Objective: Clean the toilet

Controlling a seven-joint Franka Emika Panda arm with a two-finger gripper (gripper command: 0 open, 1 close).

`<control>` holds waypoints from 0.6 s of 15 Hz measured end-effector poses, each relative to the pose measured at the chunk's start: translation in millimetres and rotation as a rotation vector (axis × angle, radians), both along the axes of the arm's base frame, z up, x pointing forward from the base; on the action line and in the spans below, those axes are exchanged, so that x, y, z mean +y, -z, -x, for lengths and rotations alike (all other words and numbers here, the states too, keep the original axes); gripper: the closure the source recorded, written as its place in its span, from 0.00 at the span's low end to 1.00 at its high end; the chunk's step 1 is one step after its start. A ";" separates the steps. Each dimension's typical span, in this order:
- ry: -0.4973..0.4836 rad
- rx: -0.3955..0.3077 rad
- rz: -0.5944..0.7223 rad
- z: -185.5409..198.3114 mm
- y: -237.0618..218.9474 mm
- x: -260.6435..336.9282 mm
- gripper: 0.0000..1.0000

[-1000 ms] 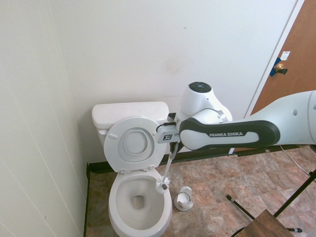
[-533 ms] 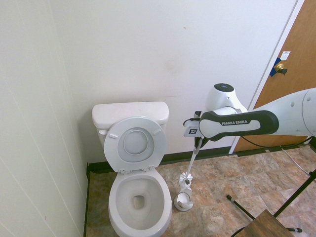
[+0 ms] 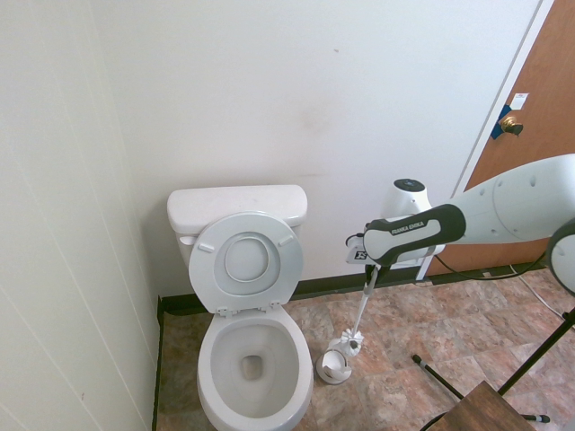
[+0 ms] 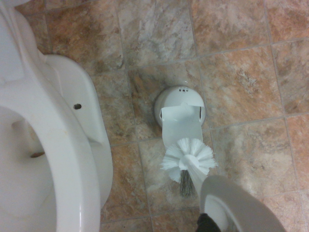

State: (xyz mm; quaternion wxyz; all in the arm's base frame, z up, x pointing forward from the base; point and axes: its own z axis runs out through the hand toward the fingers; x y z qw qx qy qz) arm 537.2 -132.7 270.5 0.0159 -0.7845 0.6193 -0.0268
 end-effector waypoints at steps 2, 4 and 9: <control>0.020 0.014 -0.014 -10.7 25.1 -10.1 1.00; 0.039 0.023 -0.021 -20.1 48.7 -19.6 1.00; 0.069 0.052 -0.034 -39.3 100.5 -36.1 1.00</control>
